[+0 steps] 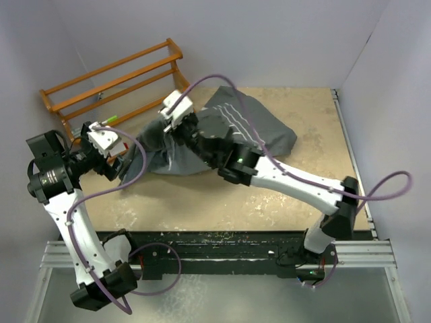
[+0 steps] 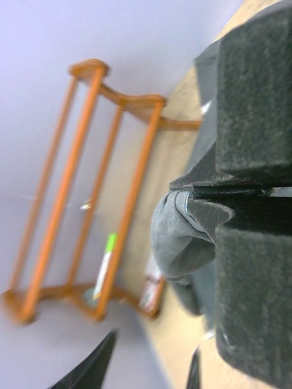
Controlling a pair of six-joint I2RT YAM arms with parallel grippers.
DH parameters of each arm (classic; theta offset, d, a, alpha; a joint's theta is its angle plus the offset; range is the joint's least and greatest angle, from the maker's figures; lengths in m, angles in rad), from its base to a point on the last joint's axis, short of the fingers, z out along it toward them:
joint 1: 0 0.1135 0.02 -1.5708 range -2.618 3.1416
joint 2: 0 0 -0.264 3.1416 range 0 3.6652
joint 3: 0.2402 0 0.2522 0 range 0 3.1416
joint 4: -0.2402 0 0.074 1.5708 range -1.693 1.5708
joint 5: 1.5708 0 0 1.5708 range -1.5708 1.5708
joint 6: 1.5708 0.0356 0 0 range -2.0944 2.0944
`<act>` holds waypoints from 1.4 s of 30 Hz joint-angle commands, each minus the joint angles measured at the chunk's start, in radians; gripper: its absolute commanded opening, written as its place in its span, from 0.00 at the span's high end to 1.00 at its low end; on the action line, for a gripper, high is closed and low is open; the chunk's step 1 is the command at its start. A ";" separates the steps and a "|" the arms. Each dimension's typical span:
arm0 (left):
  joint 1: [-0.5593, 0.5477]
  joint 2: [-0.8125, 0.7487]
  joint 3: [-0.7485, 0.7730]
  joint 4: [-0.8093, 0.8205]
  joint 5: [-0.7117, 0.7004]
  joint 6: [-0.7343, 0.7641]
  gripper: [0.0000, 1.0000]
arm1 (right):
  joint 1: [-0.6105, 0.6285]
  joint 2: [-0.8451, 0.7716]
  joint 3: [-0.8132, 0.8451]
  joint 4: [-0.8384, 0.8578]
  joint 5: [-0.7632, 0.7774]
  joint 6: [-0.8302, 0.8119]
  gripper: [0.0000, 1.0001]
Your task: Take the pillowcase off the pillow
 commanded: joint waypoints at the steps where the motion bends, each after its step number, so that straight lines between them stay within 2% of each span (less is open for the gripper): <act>1: -0.001 -0.011 0.100 -0.008 0.213 0.005 0.00 | 0.022 -0.117 0.106 0.000 -0.142 0.149 1.00; 4: -0.009 0.000 0.201 -0.038 0.258 -0.013 0.01 | 0.023 -0.190 0.126 0.004 -0.163 0.220 1.00; 6: -0.016 0.026 0.276 -0.202 0.296 0.094 0.01 | 0.022 -0.229 0.137 0.001 -0.165 0.245 1.00; 8: -0.020 0.048 0.308 -0.400 0.324 0.274 0.01 | 0.023 -0.257 0.155 -0.025 -0.155 0.265 1.00; 9: -0.020 0.049 0.300 -0.446 0.332 0.321 0.01 | 0.024 -0.264 0.165 -0.041 -0.144 0.274 1.00; 15: -0.122 -0.102 0.070 -0.447 0.335 0.291 0.01 | 0.023 -0.250 0.184 -0.098 -0.112 0.310 1.00; 18: -0.130 -0.082 0.025 -0.402 0.338 0.252 0.01 | 0.023 -0.217 0.217 -0.106 -0.118 0.326 1.00; 20: -0.179 -0.002 0.030 -0.316 0.342 0.162 0.00 | 0.011 -0.176 0.266 -0.128 -0.124 0.340 1.00; 21: -0.222 0.012 0.019 -0.219 0.324 0.048 0.02 | -0.002 -0.166 0.281 -0.140 -0.129 0.355 1.00; 22: -0.283 0.022 -0.008 -0.097 0.283 -0.140 0.06 | -0.016 -0.155 0.299 -0.159 -0.131 0.381 1.00; 23: -0.374 0.025 -0.034 0.032 0.209 -0.277 0.09 | -0.030 -0.140 0.326 -0.178 -0.132 0.399 1.00; 24: -0.471 0.032 -0.044 0.106 0.135 -0.350 0.11 | -0.046 -0.125 0.347 -0.202 -0.129 0.414 1.00; 25: -0.605 0.042 -0.036 0.135 0.066 -0.394 0.11 | -0.058 -0.108 0.372 -0.232 -0.116 0.422 1.00; 26: -0.674 0.050 -0.015 0.143 0.042 -0.432 0.10 | -0.068 -0.088 0.406 -0.268 -0.096 0.428 1.00; 28: -0.708 0.066 0.025 0.173 0.029 -0.494 0.06 | -0.106 -0.036 0.471 -0.375 -0.066 0.456 1.00; 30: -0.709 0.091 0.057 0.193 -0.017 -0.491 0.06 | -0.163 -0.022 0.487 -0.422 -0.106 0.505 1.00; 31: -0.708 0.101 0.070 0.199 -0.049 -0.476 0.09 | -0.191 -0.031 0.467 -0.413 -0.140 0.522 1.00; 34: -0.709 0.103 0.071 0.281 -0.171 -0.479 0.37 | -0.237 -0.078 0.378 -0.344 -0.217 0.532 1.00; 37: -0.709 0.082 0.056 0.364 -0.258 -0.455 0.76 | -0.271 -0.128 0.306 -0.314 -0.273 0.530 1.00; 38: -0.709 0.080 0.056 0.388 -0.284 -0.451 0.85 | -0.280 -0.145 0.282 -0.304 -0.287 0.530 1.00; 40: -0.709 0.089 0.066 0.425 -0.317 -0.451 0.95 | -0.296 -0.177 0.237 -0.287 -0.308 0.533 1.00; 42: -0.709 0.109 0.098 0.442 -0.330 -0.462 1.00 | -0.307 -0.199 0.212 -0.289 -0.310 0.545 1.00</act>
